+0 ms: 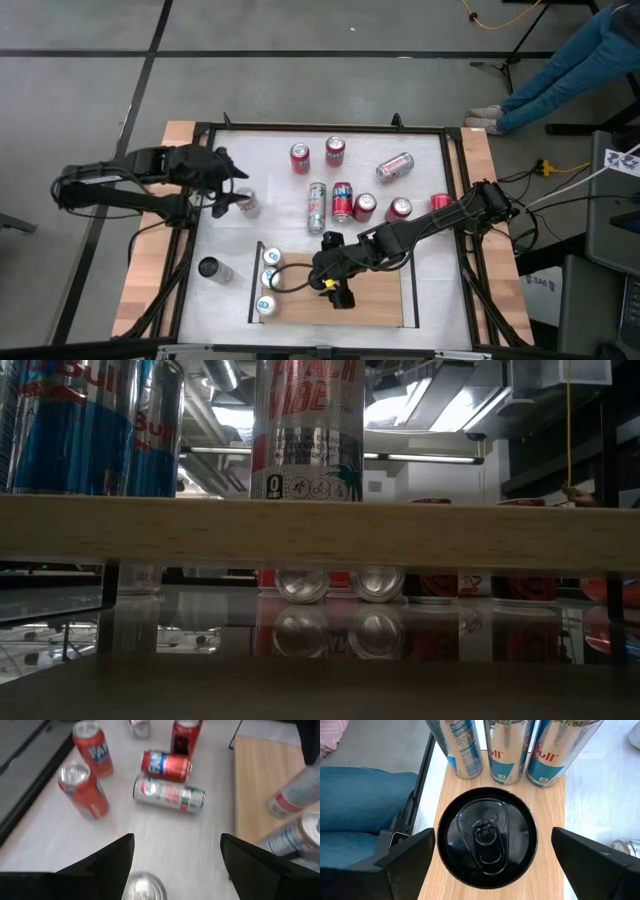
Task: Place canned beverage on shelf
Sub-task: Put the top white soda can on the shelf
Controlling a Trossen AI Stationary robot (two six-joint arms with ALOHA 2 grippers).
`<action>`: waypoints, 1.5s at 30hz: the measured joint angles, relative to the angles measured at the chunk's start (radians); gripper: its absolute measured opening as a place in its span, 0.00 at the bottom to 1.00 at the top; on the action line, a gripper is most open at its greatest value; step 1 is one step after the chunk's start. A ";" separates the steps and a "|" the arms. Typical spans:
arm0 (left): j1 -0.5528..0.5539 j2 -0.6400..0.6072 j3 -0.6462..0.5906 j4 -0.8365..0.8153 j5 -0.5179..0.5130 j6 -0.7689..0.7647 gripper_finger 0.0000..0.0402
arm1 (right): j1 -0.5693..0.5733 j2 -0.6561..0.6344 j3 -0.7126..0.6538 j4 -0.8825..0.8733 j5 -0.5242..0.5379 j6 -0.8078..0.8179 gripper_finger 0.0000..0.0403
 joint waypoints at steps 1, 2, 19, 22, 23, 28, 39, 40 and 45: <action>-0.011 -0.008 0.000 -0.017 -0.010 -0.016 0.72 | 0.000 0.000 0.000 0.000 0.000 0.000 0.96; -0.023 -0.016 0.000 -0.031 -0.023 -0.031 0.72 | 0.000 0.000 0.000 0.001 0.000 0.000 0.96; -0.125 -0.049 0.000 -0.063 -0.153 -0.133 0.72 | 0.000 0.021 -0.001 0.003 0.029 -0.001 0.96; -0.125 -0.049 0.000 -0.063 -0.156 -0.132 0.72 | 0.000 0.022 -0.001 0.002 0.029 -0.001 0.95; -0.125 -0.049 0.000 -0.063 -0.159 -0.132 0.72 | 0.000 0.022 -0.001 0.002 0.029 -0.001 0.93; -0.125 -0.049 0.000 -0.063 -0.164 -0.131 0.72 | 0.001 0.036 -0.001 0.007 0.026 0.000 0.80; -0.124 -0.049 0.000 -0.063 -0.180 -0.130 0.72 | -0.008 0.066 0.000 0.093 0.025 -0.003 0.58; -0.124 -0.049 0.000 -0.063 -0.180 -0.130 0.72 | -0.012 0.067 0.000 0.101 0.026 -0.003 0.59; -0.124 -0.049 0.000 -0.060 -0.182 -0.123 0.72 | -0.032 0.068 -0.002 0.113 0.023 -0.003 0.64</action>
